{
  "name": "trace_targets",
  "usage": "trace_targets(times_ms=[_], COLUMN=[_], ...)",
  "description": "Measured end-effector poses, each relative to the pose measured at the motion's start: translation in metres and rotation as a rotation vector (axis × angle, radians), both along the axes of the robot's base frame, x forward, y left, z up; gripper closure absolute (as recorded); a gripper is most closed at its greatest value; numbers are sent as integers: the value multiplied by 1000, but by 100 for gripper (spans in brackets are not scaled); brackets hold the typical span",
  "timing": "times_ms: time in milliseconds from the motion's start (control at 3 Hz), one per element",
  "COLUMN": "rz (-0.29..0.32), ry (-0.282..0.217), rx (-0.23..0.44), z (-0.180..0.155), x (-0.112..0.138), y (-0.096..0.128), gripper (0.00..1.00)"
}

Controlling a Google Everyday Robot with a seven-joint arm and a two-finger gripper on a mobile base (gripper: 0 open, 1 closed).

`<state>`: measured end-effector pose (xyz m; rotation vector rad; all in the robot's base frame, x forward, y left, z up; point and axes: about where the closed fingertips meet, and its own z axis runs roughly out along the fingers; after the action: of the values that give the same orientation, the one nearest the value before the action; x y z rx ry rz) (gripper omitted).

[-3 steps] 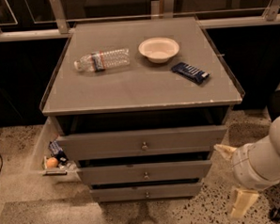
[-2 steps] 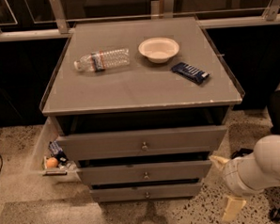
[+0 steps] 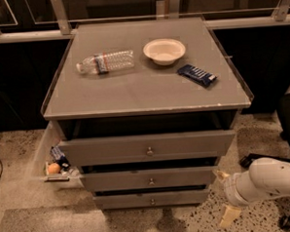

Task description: Open bottom drawer

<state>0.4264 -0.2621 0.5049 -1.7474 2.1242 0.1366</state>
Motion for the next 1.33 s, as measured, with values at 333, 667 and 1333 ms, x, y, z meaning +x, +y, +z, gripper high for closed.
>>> trace_targets(times_ms=[333, 667, 1333], rz=[-1, 9, 59], ry=[16, -18, -123], rx=[10, -17, 21], z=[-10, -24, -127], x=[-3, -4, 27], y=[2, 0, -11], gripper=[0, 0, 0])
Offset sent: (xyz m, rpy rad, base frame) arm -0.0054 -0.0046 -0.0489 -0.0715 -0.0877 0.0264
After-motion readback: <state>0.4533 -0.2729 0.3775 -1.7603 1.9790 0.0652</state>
